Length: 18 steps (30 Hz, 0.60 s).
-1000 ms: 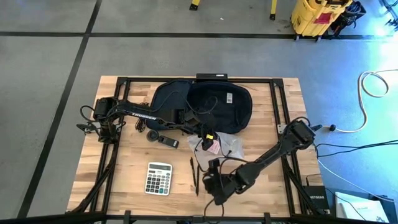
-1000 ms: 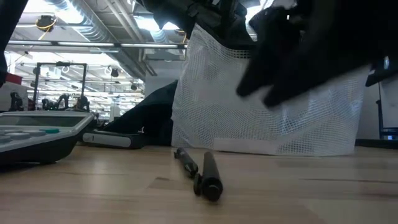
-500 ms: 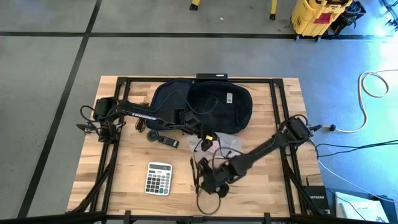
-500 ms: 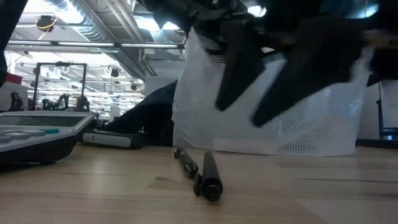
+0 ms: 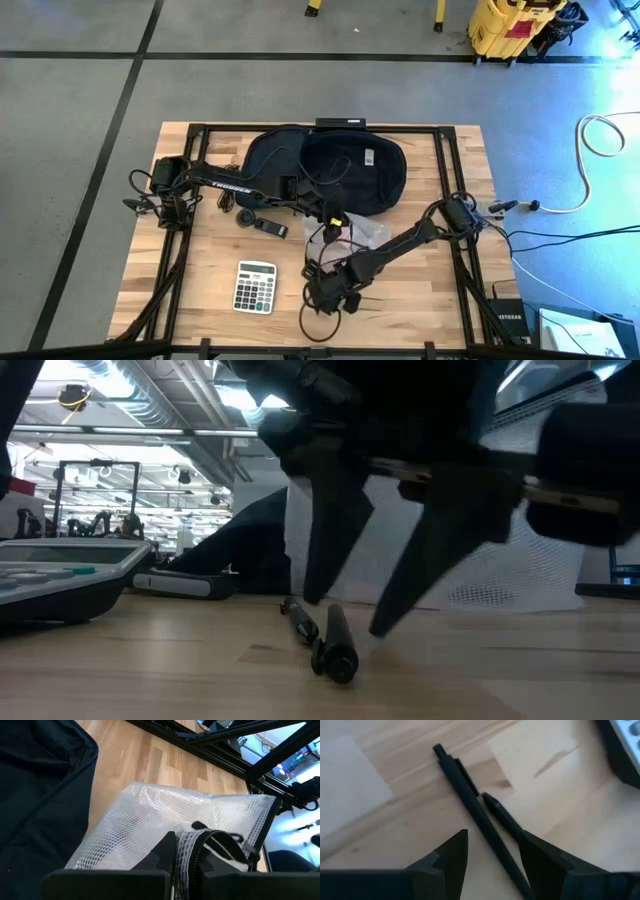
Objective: Unpack backpack
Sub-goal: Put the black pen into the transparent zip bag
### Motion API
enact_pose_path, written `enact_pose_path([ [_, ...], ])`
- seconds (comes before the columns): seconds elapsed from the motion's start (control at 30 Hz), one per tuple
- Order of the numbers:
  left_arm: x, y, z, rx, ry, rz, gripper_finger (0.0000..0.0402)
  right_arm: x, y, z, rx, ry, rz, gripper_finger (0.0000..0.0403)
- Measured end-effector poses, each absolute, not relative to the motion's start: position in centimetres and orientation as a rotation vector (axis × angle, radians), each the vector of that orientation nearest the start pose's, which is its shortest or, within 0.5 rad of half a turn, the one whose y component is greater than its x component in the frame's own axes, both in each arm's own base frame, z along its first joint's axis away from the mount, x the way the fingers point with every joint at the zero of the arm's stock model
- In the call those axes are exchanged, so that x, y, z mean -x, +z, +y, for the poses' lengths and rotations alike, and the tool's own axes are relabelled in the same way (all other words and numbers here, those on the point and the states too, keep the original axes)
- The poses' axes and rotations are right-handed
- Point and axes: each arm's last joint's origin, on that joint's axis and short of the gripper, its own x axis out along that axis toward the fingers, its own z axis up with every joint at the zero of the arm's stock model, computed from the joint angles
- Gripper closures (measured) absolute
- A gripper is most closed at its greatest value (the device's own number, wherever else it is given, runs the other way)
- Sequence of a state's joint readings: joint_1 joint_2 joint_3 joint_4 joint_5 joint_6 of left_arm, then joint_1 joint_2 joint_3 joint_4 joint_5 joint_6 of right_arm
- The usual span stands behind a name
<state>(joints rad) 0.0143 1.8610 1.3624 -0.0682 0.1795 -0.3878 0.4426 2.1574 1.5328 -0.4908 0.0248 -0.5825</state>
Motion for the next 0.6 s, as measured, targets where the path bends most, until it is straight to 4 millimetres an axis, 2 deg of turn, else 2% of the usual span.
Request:
enact_pose_path([
  [0.17,-42.1,24.0,0.1,0.432,-0.050,0.591,0.0402,-40.4,14.7,18.3,0.785,0.776,0.955,0.0245],
  [0.6,-42.1,24.0,0.1,0.432,-0.047,0.591,0.0402,-41.0,13.6,16.4,0.735,0.877,0.980,0.0247],
])
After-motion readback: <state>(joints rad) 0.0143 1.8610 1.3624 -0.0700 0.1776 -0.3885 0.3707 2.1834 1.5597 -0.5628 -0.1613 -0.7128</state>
